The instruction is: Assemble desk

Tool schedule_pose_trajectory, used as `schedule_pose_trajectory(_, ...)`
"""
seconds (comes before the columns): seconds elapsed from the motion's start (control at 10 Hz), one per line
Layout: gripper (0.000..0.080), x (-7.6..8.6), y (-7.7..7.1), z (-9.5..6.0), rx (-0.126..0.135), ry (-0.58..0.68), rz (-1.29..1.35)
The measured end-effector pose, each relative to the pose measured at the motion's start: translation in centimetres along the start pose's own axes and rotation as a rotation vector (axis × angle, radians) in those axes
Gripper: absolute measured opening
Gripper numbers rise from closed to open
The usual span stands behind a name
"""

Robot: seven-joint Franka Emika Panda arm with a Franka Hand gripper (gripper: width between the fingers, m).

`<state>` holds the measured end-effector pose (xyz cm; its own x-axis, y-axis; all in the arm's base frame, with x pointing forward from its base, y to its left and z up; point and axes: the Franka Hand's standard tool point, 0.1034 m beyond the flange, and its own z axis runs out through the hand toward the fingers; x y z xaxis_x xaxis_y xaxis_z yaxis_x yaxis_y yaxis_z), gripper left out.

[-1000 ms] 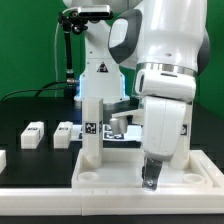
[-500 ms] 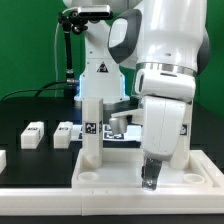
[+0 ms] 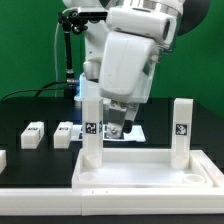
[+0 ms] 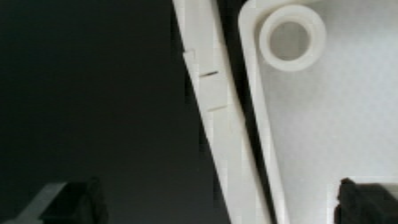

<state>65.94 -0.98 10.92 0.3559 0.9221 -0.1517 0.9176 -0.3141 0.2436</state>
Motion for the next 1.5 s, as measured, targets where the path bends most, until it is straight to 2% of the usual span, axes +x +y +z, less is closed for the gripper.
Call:
schedule_pose_trajectory(0.5,0.0649,0.2,-0.2,0.2,0.005,0.001,0.311)
schedule_pose_trajectory(0.6,0.0649,-1.1,0.3,-0.5,0.016,-0.001,0.352)
schedule_pose_trajectory(0.7,0.0649,-2.9,0.8,-1.8,0.037,0.006,0.426)
schedule_pose_trajectory(0.8,0.0649,-4.6,1.0,-2.4,0.057,0.004,0.474)
schedule_pose_trajectory(0.9,0.0649,-6.9,1.0,-2.6,0.084,0.006,0.549)
schedule_pose_trajectory(1.0,0.0649,-9.8,1.1,-2.7,0.096,0.001,0.627)
schedule_pose_trajectory(1.1,0.0649,-10.8,1.2,-2.6,0.094,-0.008,0.742)
schedule_pose_trajectory(1.2,0.0649,-9.8,0.8,-2.4,0.084,0.0,0.824)
schedule_pose_trajectory(1.5,0.0649,-9.6,0.7,-2.4,0.095,0.001,0.988)
